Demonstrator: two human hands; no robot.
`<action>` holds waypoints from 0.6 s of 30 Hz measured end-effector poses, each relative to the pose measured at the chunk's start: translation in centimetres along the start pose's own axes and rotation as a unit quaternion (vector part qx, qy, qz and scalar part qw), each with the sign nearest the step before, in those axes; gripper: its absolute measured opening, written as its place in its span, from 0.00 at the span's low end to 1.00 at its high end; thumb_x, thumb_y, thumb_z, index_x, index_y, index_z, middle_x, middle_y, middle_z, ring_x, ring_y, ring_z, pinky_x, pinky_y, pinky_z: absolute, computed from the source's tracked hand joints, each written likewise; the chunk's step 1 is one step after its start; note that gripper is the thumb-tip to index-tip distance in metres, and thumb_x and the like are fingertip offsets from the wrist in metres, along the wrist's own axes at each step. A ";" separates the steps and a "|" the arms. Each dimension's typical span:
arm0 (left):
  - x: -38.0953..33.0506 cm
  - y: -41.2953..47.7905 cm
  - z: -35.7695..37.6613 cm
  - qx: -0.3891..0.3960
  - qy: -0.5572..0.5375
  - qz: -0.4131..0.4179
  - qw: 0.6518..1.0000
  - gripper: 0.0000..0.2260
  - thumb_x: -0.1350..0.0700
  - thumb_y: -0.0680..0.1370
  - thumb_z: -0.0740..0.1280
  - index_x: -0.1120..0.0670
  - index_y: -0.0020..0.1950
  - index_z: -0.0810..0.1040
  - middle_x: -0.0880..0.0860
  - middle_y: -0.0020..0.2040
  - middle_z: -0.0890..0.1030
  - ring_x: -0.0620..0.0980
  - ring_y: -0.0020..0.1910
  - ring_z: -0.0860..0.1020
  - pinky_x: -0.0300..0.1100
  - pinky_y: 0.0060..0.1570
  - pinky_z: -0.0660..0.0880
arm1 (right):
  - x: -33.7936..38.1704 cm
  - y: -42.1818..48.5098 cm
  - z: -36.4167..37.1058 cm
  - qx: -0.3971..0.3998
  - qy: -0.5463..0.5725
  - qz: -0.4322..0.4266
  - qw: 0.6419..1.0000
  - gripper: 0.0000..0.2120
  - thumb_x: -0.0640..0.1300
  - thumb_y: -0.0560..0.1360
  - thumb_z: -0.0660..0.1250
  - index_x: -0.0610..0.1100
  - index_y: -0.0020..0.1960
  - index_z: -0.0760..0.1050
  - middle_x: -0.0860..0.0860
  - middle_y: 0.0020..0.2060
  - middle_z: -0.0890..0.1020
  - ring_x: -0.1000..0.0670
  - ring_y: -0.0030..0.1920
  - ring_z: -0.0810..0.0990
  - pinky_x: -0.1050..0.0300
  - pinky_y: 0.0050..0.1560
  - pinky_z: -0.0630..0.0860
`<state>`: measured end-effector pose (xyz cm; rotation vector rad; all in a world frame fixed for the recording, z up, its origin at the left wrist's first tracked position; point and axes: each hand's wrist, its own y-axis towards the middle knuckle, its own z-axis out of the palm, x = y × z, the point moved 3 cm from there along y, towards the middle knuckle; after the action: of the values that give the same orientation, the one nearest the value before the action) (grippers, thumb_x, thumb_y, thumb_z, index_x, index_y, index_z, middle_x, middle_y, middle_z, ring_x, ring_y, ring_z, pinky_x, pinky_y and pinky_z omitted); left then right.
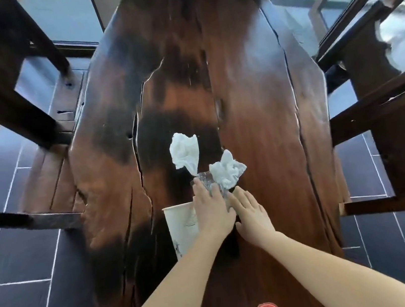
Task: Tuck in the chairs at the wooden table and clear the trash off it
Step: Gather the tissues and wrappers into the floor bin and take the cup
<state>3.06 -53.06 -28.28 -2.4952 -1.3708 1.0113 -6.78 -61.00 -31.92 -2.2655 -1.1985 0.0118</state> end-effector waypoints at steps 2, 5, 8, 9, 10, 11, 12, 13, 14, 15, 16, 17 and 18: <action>-0.7 -0.2 1.4 0.038 0.005 0.007 0.999 0.26 0.50 0.76 0.62 0.55 0.71 0.57 0.64 0.75 0.39 0.61 0.75 0.42 0.55 0.73 0.55 | -0.2 -0.3 1.4 -0.014 -0.015 0.017 1.000 0.36 0.39 0.74 0.63 0.55 0.75 0.49 0.52 0.77 0.45 0.47 0.76 0.45 0.45 0.67 0.64; -0.4 -1.0 3.3 0.093 -0.009 0.019 0.995 0.22 0.54 0.77 0.61 0.55 0.70 0.60 0.61 0.76 0.39 0.59 0.75 0.46 0.52 0.71 0.61 | -1.0 -1.9 2.2 -0.027 -0.032 0.053 0.998 0.34 0.38 0.69 0.67 0.55 0.70 0.60 0.49 0.72 0.58 0.43 0.68 0.61 0.48 0.53 0.75; 0.6 -2.3 4.3 0.116 -0.047 0.036 0.992 0.14 0.56 0.78 0.60 0.55 0.63 0.67 0.55 0.75 0.52 0.56 0.67 0.65 0.46 0.61 0.69 | -2.4 -4.0 2.6 0.002 -0.015 0.102 0.995 0.33 0.40 0.69 0.70 0.54 0.69 0.60 0.49 0.64 0.62 0.45 0.60 0.66 0.54 0.44 0.77; 0.9 -2.8 4.5 0.125 -0.059 0.038 0.990 0.12 0.55 0.78 0.60 0.55 0.60 0.70 0.54 0.72 0.58 0.54 0.61 0.71 0.46 0.57 0.71 | -2.8 -4.7 2.9 0.005 -0.005 0.116 0.993 0.30 0.42 0.70 0.71 0.54 0.67 0.62 0.49 0.64 0.62 0.46 0.60 0.67 0.55 0.42 0.77; 1.1 -3.4 4.8 0.136 -0.066 0.041 0.988 0.10 0.55 0.78 0.59 0.56 0.58 0.71 0.53 0.69 0.63 0.54 0.57 0.73 0.46 0.54 0.71 | -3.1 -5.7 3.2 0.005 0.004 0.129 0.992 0.28 0.45 0.70 0.72 0.53 0.66 0.64 0.50 0.63 0.62 0.47 0.60 0.67 0.55 0.41 0.77; 1.2 -3.9 5.1 0.146 -0.070 0.043 0.986 0.09 0.54 0.78 0.59 0.56 0.56 0.72 0.53 0.65 0.67 0.54 0.55 0.74 0.47 0.52 0.72 | -3.4 -6.5 3.5 0.004 0.010 0.138 0.990 0.27 0.49 0.69 0.73 0.52 0.63 0.65 0.51 0.63 0.64 0.48 0.60 0.68 0.55 0.41 0.76; 1.3 -4.4 5.4 0.154 -0.078 0.043 0.984 0.08 0.54 0.78 0.59 0.55 0.53 0.72 0.54 0.60 0.70 0.54 0.54 0.74 0.49 0.52 0.73 | -3.6 -7.2 4.0 0.008 0.013 0.144 0.990 0.26 0.52 0.68 0.73 0.51 0.62 0.66 0.52 0.61 0.66 0.48 0.58 0.69 0.55 0.42 0.75; 1.2 -5.1 5.6 0.159 -0.087 0.042 0.983 0.06 0.53 0.77 0.60 0.55 0.50 0.72 0.54 0.56 0.71 0.54 0.52 0.74 0.50 0.51 0.73 | -3.6 -8.0 4.3 0.008 0.018 0.146 0.989 0.25 0.56 0.67 0.72 0.51 0.60 0.67 0.52 0.59 0.70 0.49 0.57 0.70 0.55 0.42 0.74; 1.0 -5.9 5.6 0.162 -0.099 0.038 0.981 0.05 0.53 0.76 0.60 0.54 0.47 0.71 0.54 0.53 0.71 0.54 0.50 0.74 0.50 0.49 0.73 | -3.5 -8.9 4.4 0.001 0.033 0.152 0.988 0.24 0.58 0.67 0.71 0.51 0.58 0.67 0.54 0.55 0.72 0.50 0.55 0.70 0.57 0.42 0.73; 0.7 -6.6 5.6 0.162 -0.113 0.031 0.980 0.04 0.53 0.76 0.60 0.53 0.44 0.69 0.52 0.50 0.70 0.54 0.48 0.74 0.49 0.48 0.73 | -3.3 -9.8 4.3 -0.010 0.065 0.163 0.984 0.22 0.59 0.67 0.70 0.52 0.55 0.67 0.55 0.52 0.74 0.51 0.53 0.71 0.58 0.42 0.72; 0.5 -7.3 5.6 0.161 -0.131 0.023 0.978 0.04 0.54 0.75 0.60 0.52 0.42 0.67 0.52 0.49 0.69 0.54 0.47 0.73 0.49 0.47 0.72 | -3.1 -10.6 4.0 -0.024 0.107 0.175 0.978 0.21 0.59 0.67 0.69 0.53 0.52 0.66 0.56 0.48 0.75 0.53 0.50 0.72 0.59 0.40 0.71; 0.3 -8.0 5.4 0.156 -0.153 0.013 0.976 0.06 0.54 0.75 0.60 0.52 0.40 0.66 0.51 0.48 0.69 0.54 0.46 0.73 0.49 0.47 0.71 | -2.9 -11.5 3.7 -0.040 0.144 0.185 0.971 0.20 0.59 0.67 0.69 0.53 0.51 0.65 0.57 0.46 0.75 0.55 0.47 0.73 0.61 0.38 0.71; 0.0 -8.6 5.2 0.150 -0.172 0.005 0.974 0.06 0.54 0.75 0.60 0.52 0.38 0.66 0.52 0.48 0.70 0.54 0.45 0.73 0.48 0.47 0.71 | -2.8 -12.4 3.5 -0.050 0.170 0.194 0.965 0.19 0.58 0.67 0.70 0.54 0.51 0.65 0.57 0.46 0.75 0.56 0.44 0.74 0.63 0.35 0.69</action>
<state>-6.17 -49.10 -28.87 -2.1793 -1.1706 1.5804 -18.73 -56.06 -29.49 -2.4300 -0.5798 -0.2830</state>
